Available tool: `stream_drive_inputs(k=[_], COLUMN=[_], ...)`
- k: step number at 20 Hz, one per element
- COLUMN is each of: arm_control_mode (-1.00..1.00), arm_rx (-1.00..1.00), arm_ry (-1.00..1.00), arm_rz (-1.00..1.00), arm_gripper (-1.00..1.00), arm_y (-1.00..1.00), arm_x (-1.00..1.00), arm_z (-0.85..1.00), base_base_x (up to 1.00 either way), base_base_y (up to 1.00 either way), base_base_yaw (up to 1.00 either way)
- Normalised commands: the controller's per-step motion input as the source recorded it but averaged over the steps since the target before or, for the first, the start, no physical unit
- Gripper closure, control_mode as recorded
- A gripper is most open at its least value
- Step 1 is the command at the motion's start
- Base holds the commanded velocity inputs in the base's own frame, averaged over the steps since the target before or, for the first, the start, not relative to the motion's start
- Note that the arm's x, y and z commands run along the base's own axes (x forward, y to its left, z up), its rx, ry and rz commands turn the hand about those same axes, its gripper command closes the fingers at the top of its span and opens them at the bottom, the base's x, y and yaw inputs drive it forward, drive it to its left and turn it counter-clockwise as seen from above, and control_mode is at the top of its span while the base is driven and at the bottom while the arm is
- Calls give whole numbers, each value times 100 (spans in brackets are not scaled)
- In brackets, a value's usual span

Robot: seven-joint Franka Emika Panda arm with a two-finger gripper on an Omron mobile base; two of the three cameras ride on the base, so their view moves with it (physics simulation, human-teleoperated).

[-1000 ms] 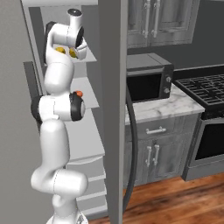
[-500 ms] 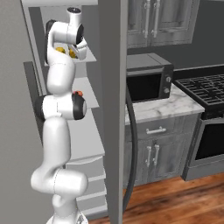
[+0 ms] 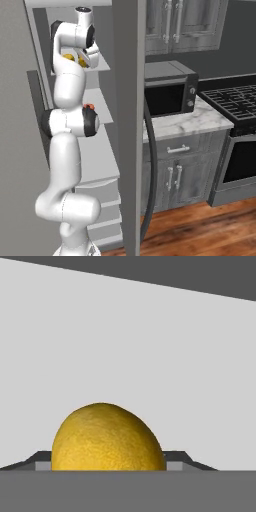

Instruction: Take the lemons from the highest rack and move them to the second highest rack where the squash and broccoli are located, to maximize freezer space. Close the freezer door after rearranging.

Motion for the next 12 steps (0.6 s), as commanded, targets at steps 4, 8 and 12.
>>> stream_drive_inputs(k=[4, 8, 12], arm_control_mode=[-100, -100, -100], arm_rx=[0, 9, 14], arm_ry=[-20, -34, -39], arm_rz=[-4, -8, -7], arm_gripper=[100, 100, 100], arm_y=[-22, -29, -30], arm_x=[-61, -69, -63], arm_z=[-29, -14, -1], base_base_x=[0, 0, 0], base_base_y=[0, 0, 0], base_base_yaw=[0, 0, 0])
